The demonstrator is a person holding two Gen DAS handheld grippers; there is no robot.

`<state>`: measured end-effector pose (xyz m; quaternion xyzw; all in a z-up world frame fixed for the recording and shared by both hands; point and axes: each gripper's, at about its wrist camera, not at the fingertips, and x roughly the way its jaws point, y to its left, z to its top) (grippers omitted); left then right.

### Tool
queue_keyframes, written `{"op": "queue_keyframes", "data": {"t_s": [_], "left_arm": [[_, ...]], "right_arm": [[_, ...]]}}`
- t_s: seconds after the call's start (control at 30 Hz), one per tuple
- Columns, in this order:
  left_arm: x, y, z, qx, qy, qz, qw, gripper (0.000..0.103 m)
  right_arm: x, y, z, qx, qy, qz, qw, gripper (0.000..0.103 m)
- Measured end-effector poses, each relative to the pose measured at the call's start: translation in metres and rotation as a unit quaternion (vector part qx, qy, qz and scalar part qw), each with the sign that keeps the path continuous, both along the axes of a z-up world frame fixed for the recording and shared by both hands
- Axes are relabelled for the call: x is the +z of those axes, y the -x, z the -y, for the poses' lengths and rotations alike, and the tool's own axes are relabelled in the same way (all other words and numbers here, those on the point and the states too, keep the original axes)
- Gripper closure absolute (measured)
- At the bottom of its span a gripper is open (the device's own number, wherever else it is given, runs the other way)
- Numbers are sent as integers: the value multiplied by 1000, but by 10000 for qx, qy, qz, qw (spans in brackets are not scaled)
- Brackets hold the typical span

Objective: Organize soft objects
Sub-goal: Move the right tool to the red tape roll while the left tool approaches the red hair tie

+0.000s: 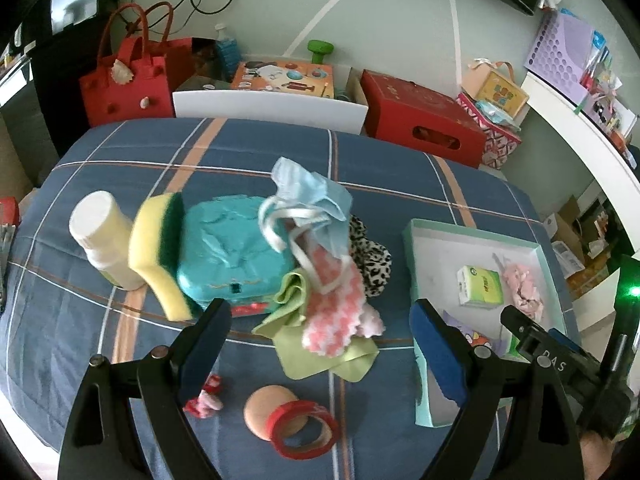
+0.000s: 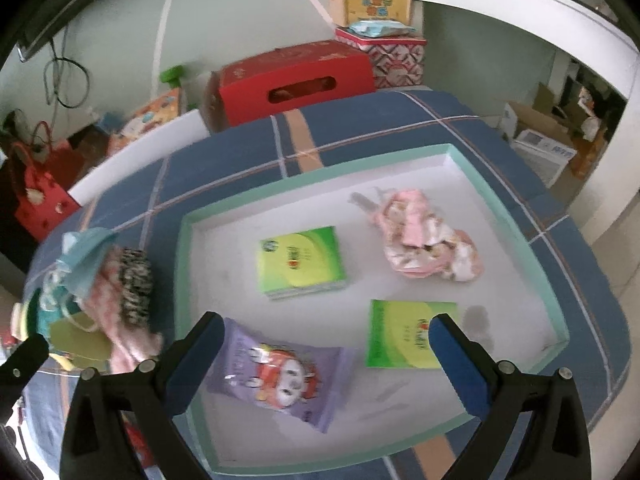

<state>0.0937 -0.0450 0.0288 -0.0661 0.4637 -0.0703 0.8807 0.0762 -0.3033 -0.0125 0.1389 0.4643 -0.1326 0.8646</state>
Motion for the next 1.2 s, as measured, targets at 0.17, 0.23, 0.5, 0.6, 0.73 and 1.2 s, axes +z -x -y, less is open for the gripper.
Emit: {"op": "queue_keyframes", "data": {"t_s": [0.17,0.23,0.5,0.6,0.73,1.2], "left_arm": [[9,-1,-23,124,71,14,9999,12],[11,-2,-35,211,76,24,9997,12],[6,-4,-94,899,258,-117,9956,12],[-5,2,-112,1122,267,-269,9930,12],[-24,6,-127,1306,237,-561,9896,12],[-76,26,-118,1218,65,-1386,9828,12]], "right_arm": [[2,-4,-14,258,-84,36,9996,0],[4,-4,-22,380,-120,71,9992,0],[5,-6,-52,807,-245,130,9964,0],[4,-5,-66,998,-257,92,9946,0],[-1,0,-90,1299,-340,-24,9909,0],[-15,20,-156,2160,-19,-347,9758,0]]}}
